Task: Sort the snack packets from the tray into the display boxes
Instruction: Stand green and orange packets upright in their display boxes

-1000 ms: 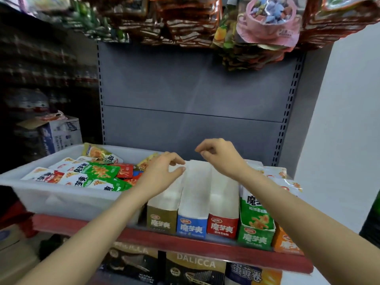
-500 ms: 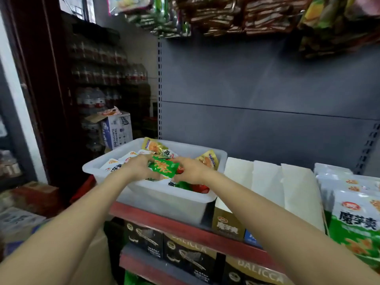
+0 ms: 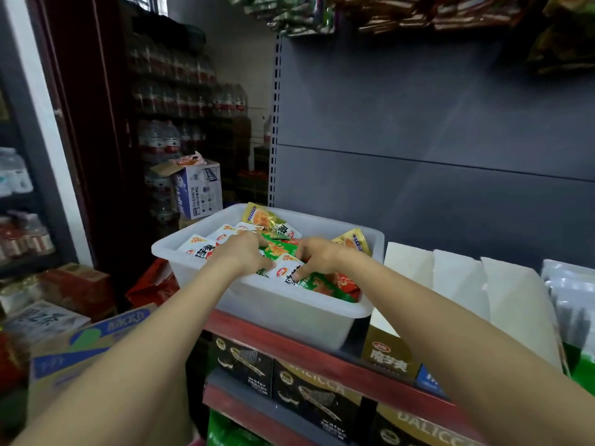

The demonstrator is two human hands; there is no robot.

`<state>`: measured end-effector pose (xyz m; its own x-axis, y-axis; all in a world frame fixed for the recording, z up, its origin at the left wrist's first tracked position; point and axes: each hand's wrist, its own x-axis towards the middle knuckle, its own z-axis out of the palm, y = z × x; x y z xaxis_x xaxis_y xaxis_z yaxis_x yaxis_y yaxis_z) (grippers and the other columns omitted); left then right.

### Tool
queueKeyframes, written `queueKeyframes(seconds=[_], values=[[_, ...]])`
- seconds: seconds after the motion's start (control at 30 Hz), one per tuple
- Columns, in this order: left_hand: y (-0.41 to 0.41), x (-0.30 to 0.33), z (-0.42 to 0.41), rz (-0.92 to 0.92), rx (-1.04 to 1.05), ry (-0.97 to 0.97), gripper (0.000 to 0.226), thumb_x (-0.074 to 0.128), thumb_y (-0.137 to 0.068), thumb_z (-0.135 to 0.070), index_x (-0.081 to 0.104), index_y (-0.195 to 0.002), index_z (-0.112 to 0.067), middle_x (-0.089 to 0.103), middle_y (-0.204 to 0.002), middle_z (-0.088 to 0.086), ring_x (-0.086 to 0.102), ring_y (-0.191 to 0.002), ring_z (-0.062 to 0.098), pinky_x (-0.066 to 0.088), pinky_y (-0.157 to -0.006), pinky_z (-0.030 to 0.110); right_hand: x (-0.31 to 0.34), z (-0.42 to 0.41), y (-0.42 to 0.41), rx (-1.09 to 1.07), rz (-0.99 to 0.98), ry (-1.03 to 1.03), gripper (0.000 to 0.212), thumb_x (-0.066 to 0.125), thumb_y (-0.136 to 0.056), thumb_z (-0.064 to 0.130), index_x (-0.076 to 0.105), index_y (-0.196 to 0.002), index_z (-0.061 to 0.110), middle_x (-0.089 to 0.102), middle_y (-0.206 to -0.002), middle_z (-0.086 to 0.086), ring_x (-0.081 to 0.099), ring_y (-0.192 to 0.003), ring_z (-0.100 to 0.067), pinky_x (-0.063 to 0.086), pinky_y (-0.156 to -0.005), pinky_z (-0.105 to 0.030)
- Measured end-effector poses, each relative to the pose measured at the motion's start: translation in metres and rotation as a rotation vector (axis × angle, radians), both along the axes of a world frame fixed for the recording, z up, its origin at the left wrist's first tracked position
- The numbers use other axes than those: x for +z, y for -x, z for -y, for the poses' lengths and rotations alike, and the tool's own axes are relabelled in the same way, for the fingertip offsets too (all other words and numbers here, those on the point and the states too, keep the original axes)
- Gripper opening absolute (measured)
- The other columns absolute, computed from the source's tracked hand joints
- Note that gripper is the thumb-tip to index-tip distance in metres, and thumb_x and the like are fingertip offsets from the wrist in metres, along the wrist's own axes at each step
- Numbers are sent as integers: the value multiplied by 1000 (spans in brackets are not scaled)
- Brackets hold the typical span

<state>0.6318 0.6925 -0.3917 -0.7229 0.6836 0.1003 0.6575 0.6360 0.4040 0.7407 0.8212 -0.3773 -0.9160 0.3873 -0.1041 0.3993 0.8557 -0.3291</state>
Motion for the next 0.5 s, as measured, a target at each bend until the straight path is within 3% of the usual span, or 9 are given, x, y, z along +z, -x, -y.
queueKeyframes(seconds=[0.13,0.27,0.33,0.4,0.5], values=[[-1,0,1,-10,-3,-4,58,68,-81,-41,48,-135,-27,53,-134,3,49,-122,25,42,-98,35,0,-3,4,-107,-130,-68,26,68,-84,17,42,-84,14,50,-99,-6,51,-95,-25,38,-67,-29],[0,-1,2,-17,-9,-3,58,67,-81,-43,49,-134,-27,51,-136,3,48,-122,25,42,-97,36,-7,-13,0,-210,-326,-84,28,59,-86,4,40,-73,19,62,-107,-14,57,-100,-31,46,-79,-34],[0,-1,2,-10,-7,0,59,67,-81,-45,49,-134,-27,52,-135,2,49,-121,25,43,-96,37,-8,-18,-3,-218,-390,-33,21,61,-86,6,44,-86,18,63,-103,-12,58,-96,-29,48,-83,-38],[-2,0,2,-39,-11,-12,54,64,-84,-44,50,-133,-27,53,-134,3,49,-121,25,43,-97,38,-3,-19,-7,-238,-483,0,22,60,-88,7,51,-105,16,63,-100,-10,57,-94,-26,45,-77,-32],[-6,1,4,-99,-103,-160,35,52,-94,-29,53,-129,-28,51,-137,1,49,-121,23,41,-99,37,6,-22,-11,-262,-647,109,16,62,-86,4,63,-102,8,66,-97,-12,58,-92,-25,46,-79,-31]])
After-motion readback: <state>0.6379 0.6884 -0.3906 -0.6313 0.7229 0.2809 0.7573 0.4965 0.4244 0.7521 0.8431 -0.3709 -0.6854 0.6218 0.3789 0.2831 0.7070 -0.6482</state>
